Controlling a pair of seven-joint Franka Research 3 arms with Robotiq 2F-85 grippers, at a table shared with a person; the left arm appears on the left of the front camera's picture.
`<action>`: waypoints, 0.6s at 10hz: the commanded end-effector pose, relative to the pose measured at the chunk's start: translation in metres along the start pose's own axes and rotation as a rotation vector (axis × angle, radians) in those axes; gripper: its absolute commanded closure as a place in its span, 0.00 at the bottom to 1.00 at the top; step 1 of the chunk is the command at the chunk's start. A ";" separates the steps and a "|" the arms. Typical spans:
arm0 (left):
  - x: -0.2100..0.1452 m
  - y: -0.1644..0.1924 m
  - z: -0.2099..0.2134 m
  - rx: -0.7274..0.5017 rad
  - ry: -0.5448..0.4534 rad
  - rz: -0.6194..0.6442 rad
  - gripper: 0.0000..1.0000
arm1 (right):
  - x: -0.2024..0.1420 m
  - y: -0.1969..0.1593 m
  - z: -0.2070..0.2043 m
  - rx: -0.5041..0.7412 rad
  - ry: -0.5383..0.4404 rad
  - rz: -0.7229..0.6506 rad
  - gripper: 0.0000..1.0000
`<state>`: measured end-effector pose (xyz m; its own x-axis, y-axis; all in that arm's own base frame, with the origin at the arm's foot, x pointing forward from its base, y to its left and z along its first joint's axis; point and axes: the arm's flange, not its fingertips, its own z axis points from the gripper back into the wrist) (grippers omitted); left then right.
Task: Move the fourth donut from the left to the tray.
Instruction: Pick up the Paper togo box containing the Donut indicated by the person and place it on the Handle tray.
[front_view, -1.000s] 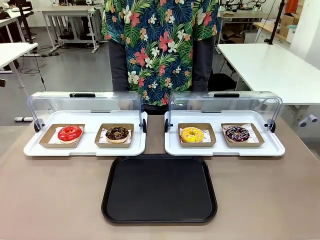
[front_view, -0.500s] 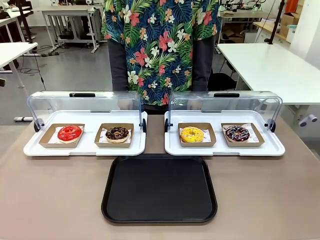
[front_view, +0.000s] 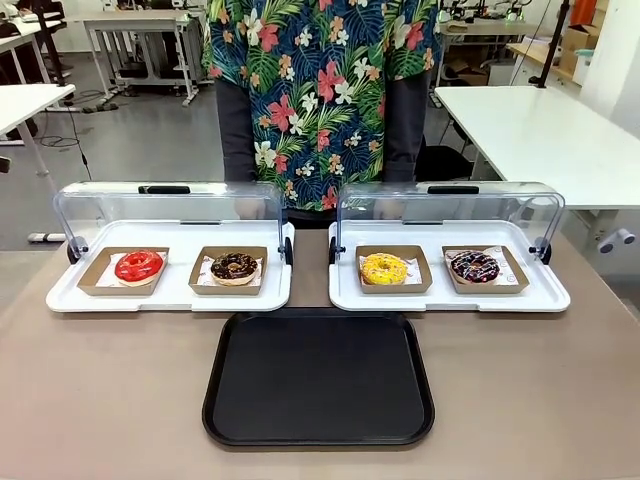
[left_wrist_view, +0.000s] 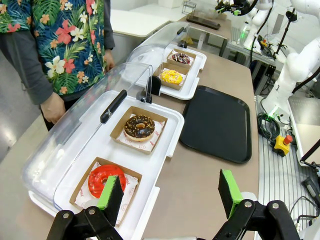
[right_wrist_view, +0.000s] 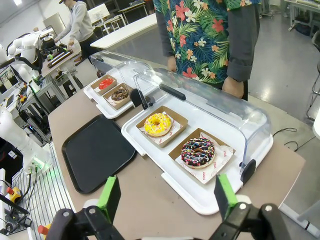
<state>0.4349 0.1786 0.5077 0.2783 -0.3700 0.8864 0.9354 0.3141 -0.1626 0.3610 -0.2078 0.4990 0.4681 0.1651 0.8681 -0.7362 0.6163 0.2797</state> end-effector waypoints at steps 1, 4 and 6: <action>0.001 0.000 0.000 0.000 0.014 -0.005 0.00 | 0.004 -0.004 0.000 0.003 -0.023 0.023 0.00; 0.001 0.000 0.000 0.000 0.014 -0.005 0.00 | 0.004 -0.004 0.000 0.003 -0.023 0.023 0.00; 0.001 0.000 0.000 0.000 0.014 -0.005 0.00 | 0.004 -0.004 0.000 0.003 -0.023 0.023 0.00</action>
<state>0.4349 0.1786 0.5077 0.2783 -0.3700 0.8864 0.9354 0.3141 -0.1626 0.3610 -0.2078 0.4990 0.4681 0.1652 0.8681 -0.7362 0.6163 0.2798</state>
